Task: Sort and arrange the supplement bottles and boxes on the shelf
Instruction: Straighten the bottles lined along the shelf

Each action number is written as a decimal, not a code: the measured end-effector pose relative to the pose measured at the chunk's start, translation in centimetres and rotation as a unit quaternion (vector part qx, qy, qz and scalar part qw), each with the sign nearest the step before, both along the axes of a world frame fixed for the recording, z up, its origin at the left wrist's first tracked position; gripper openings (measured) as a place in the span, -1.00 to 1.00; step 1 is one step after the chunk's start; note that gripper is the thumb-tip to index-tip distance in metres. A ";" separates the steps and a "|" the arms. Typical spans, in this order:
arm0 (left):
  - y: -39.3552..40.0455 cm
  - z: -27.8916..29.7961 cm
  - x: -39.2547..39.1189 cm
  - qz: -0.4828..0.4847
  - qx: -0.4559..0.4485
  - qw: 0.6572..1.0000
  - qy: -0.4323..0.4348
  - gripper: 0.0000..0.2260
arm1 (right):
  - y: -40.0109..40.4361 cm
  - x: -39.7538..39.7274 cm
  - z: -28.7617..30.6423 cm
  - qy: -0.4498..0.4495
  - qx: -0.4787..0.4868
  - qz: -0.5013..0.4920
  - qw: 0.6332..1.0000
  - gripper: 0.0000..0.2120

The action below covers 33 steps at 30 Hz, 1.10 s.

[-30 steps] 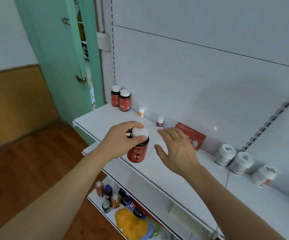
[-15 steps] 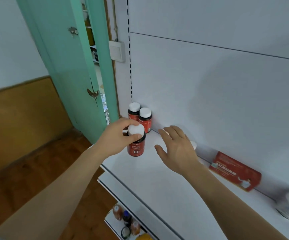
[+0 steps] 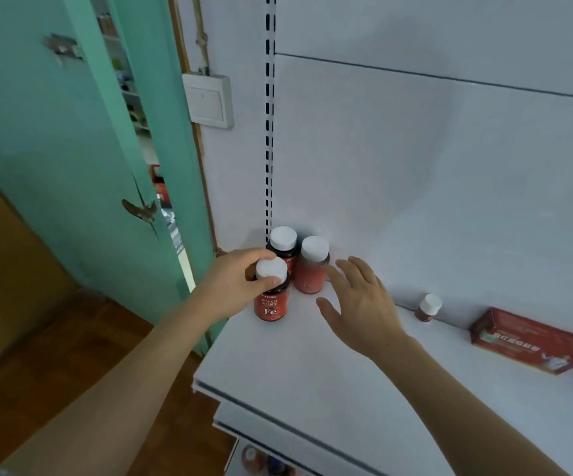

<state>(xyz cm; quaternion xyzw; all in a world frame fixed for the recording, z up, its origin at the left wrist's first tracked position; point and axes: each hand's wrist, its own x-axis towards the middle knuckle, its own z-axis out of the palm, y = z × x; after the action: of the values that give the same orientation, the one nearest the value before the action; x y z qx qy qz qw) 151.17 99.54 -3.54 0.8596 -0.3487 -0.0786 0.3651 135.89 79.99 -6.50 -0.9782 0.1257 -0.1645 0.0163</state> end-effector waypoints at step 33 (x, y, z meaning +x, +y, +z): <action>-0.6 -1.3 5.2 -0.173 -0.023 0.978 -0.111 -0.51 | 6.7 -0.5 0.1 0.057 0.031 -0.195 0.979 -0.46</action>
<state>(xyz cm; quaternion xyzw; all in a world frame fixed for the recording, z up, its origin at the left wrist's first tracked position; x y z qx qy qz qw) 156.38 98.92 -4.86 0.7811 -0.5321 -0.0362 0.3247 135.43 86.70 -6.37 -0.9417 0.3197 -0.1046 0.0069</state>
